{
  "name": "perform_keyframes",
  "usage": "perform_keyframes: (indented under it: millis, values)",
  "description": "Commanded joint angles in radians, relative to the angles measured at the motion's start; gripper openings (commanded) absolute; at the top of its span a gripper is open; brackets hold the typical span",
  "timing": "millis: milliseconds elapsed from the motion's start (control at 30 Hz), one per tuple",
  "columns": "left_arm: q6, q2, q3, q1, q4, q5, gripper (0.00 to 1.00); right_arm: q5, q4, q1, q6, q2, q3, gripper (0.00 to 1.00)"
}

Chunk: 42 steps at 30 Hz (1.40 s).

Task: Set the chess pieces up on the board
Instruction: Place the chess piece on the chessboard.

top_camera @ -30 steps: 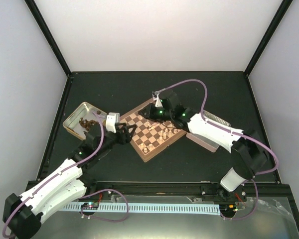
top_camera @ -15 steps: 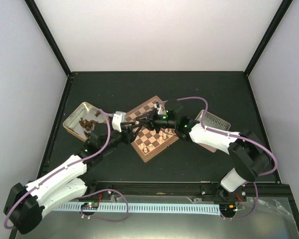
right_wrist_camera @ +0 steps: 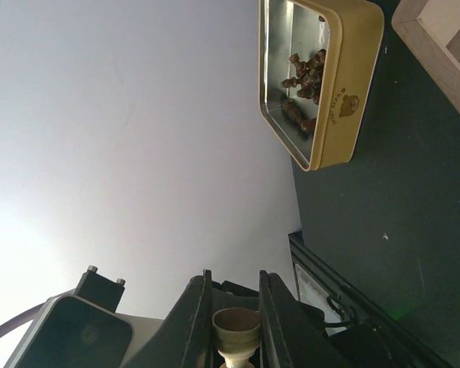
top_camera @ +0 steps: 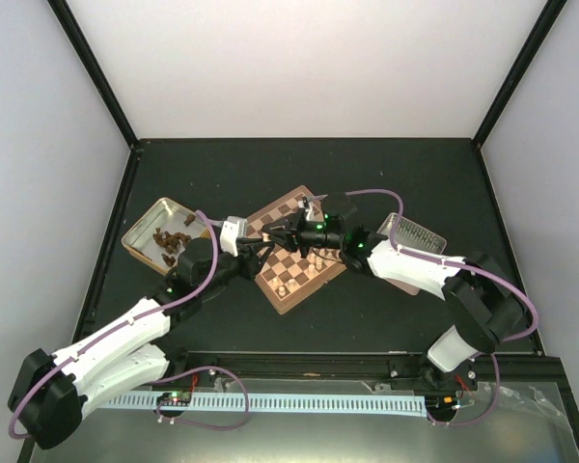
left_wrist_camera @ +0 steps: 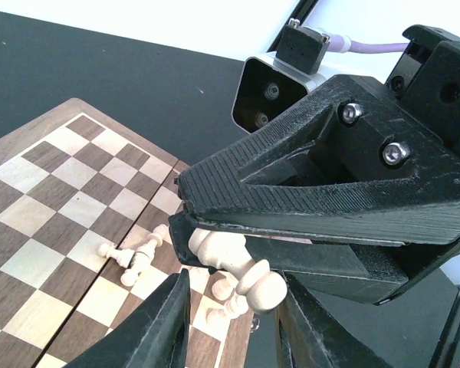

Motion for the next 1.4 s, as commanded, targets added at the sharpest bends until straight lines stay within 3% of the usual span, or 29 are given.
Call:
perform_keyframes:
  millis: [0, 533, 667, 900, 1033, 1167, 1367]
  values:
    - [0.013, -0.006, 0.044, -0.004, 0.045, -0.019, 0.31, -0.013, 0.007, 0.002, -0.002, -0.032, -0.011, 0.12]
    - [0.033, -0.03, 0.042, -0.005, 0.042, -0.023, 0.41, -0.011, -0.014, 0.002, -0.034, -0.029, -0.01, 0.13]
    - [0.028, -0.017, 0.044, -0.005, 0.04, -0.032, 0.33, -0.014, -0.015, 0.002, -0.038, -0.037, -0.006, 0.13]
    - [0.04, -0.018, 0.054, -0.004, 0.041, -0.042, 0.1, -0.017, -0.041, 0.002, -0.07, -0.048, -0.02, 0.14]
    - [0.048, -0.024, 0.059, -0.004, 0.001, -0.037, 0.02, -0.003, -0.065, 0.0, -0.152, -0.065, -0.026, 0.27]
    - [0.084, -0.041, 0.09, -0.004, -0.114, -0.01, 0.02, -0.027, -0.106, -0.014, -0.316, -0.083, -0.009, 0.36]
    - [0.112, -0.092, 0.093, -0.005, -0.181, 0.085, 0.01, -0.158, -0.123, -0.017, -0.461, -0.092, 0.004, 0.35]
